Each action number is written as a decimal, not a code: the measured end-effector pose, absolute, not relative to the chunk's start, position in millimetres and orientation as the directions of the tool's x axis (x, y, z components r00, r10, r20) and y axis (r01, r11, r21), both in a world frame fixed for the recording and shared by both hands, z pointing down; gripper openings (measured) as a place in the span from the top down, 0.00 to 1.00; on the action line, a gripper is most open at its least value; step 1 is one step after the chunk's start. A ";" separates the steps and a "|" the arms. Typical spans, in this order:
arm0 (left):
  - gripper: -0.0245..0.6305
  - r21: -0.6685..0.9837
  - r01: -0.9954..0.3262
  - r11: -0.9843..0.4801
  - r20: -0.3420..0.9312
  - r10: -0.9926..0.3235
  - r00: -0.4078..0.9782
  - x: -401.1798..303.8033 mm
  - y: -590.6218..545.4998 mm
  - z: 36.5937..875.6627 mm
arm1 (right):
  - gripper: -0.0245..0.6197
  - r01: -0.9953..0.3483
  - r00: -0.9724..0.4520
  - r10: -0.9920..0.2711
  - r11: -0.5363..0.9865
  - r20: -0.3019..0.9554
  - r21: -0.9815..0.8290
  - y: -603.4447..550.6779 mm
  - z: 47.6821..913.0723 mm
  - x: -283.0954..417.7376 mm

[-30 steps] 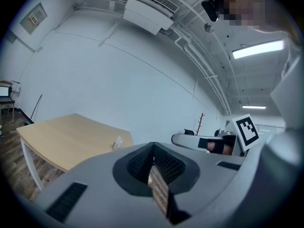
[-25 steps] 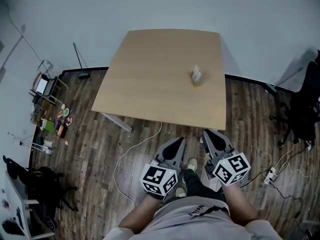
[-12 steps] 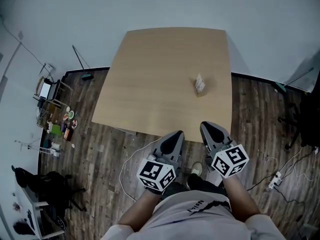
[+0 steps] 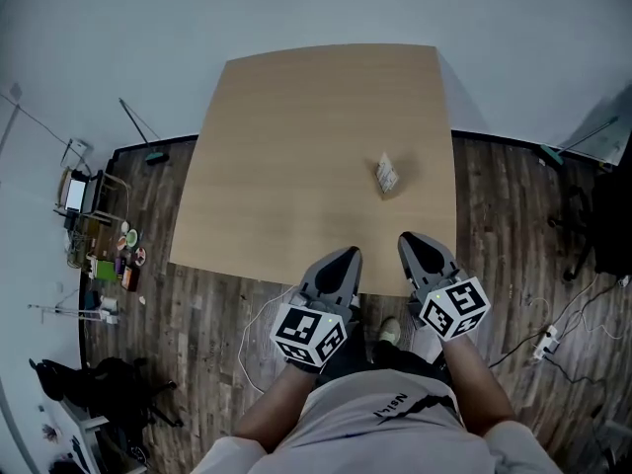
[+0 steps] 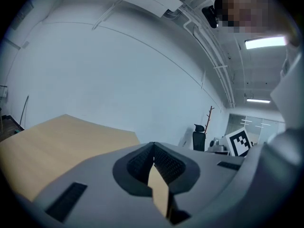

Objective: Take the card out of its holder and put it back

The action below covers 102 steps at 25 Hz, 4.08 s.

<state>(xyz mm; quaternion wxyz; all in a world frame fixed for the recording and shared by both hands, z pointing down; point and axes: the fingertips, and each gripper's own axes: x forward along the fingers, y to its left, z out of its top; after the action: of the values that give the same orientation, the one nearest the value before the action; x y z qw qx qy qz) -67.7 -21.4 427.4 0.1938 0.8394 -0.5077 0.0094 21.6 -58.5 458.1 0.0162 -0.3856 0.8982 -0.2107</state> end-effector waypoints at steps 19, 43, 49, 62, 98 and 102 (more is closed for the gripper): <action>0.94 0.357 -0.735 -0.577 0.302 -0.673 0.675 -93.7 -174.9 526.3 | 0.87 -0.856 -0.508 -0.770 0.403 0.387 -0.323 -193.2 618.0 18.3; 0.94 0.374 -0.722 -0.582 0.389 -0.608 0.692 -103.2 -196.7 575.8 | 0.92 -0.883 -0.469 -0.776 0.406 0.422 -0.234 -233.7 664.8 17.8; 0.94 0.371 -0.720 -0.586 0.380 -0.612 0.693 -103.2 -193.0 568.0 | 0.92 -0.886 -0.463 -0.798 0.406 0.386 -0.223 -235.3 642.5 20.8; 0.94 0.363 -0.707 -0.607 0.316 -0.633 0.706 -75.4 -175.5 519.2 | 0.92 -0.878 -0.462 -0.840 0.387 0.284 -0.283 -218.5 550.8 45.6; 0.94 0.282 -0.735 -0.616 0.106 -0.742 0.662 -9.0 -69.5 337.0 | 0.92 -0.768 -0.616 -0.787 0.590 0.033 -0.250 -102.4 317.8 94.0; 0.94 0.297 -0.751 -0.589 0.107 -0.761 0.640 -18.9 -67.8 341.0 | 0.92 -0.768 -0.616 -0.787 0.588 0.042 -0.253 -99.6 322.5 92.3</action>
<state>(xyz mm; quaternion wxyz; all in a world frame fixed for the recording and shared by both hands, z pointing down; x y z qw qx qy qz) -18.9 -67.8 341.0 0.1593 0.8913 -0.4243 -0.0158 92.3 -99.6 322.5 0.0372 -0.4366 0.8903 -0.1238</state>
